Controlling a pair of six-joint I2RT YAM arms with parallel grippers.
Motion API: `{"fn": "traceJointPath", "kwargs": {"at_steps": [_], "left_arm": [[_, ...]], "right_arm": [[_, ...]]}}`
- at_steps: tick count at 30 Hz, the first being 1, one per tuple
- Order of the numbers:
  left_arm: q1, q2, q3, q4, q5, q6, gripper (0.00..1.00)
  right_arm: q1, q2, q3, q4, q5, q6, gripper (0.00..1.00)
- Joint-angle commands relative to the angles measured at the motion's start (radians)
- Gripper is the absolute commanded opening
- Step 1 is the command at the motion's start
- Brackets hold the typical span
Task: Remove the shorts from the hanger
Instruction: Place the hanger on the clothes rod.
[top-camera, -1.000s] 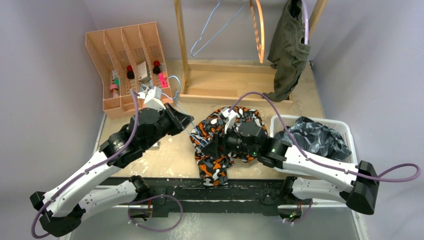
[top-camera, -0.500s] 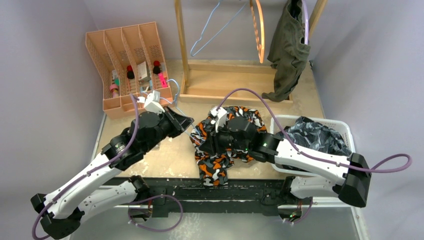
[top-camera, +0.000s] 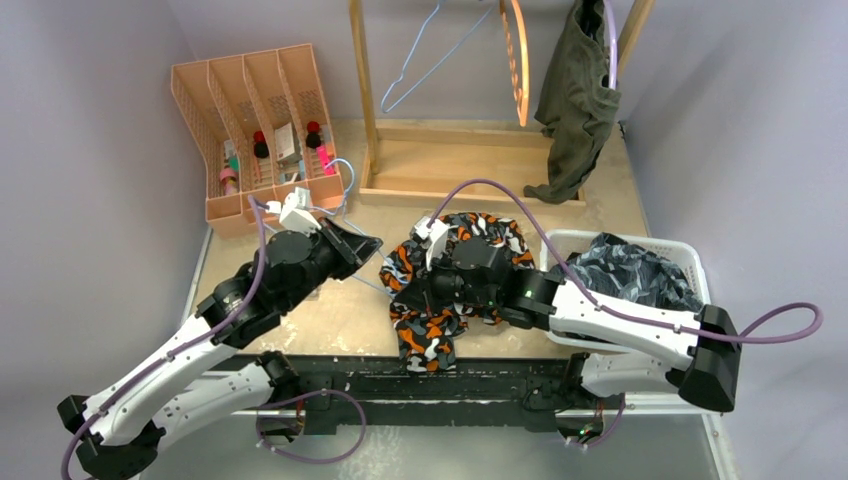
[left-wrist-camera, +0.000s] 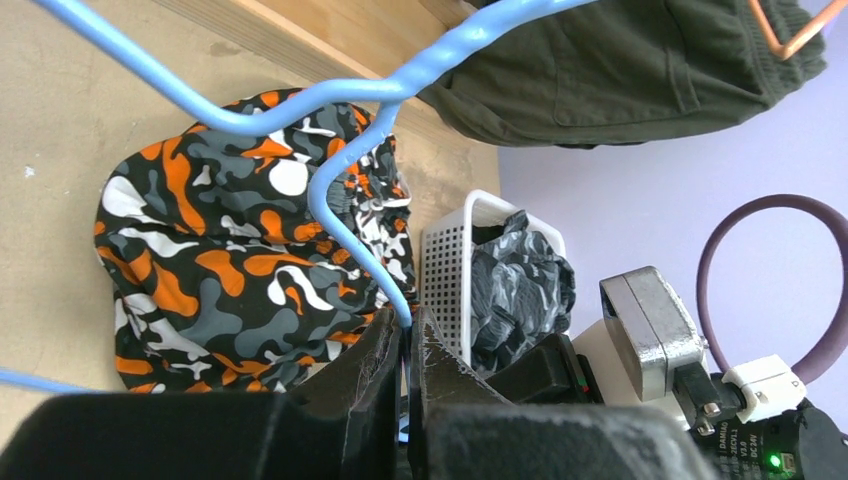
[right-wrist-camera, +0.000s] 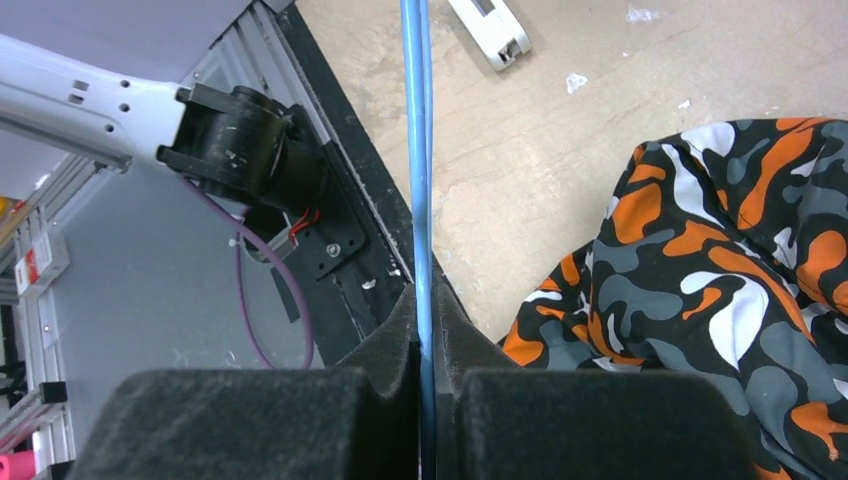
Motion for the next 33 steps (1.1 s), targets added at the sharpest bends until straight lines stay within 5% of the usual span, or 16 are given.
{"fn": "traceJointPath", "kwargs": {"at_steps": [1,6,12,20,33], "left_arm": [[0.003,-0.023,0.025,0.037,-0.058,0.009,0.00],[0.003,-0.023,0.030,0.035,-0.061,0.007,0.00],[0.003,-0.009,0.050,0.027,-0.033,0.042,0.21],[0.003,0.036,0.078,0.033,0.022,0.069,0.36],[0.003,-0.005,0.123,-0.111,-0.107,0.118,0.51]], "right_arm": [[-0.002,-0.071,-0.021,0.038,0.001,0.015,0.00],[-0.001,-0.105,-0.028,0.024,0.057,0.050,0.00],[0.034,-0.046,0.173,-0.341,0.246,0.159,0.00],[0.036,-0.136,0.142,-0.281,0.243,0.184,0.00],[0.035,-0.250,0.237,-0.800,0.493,0.373,0.00]]}}
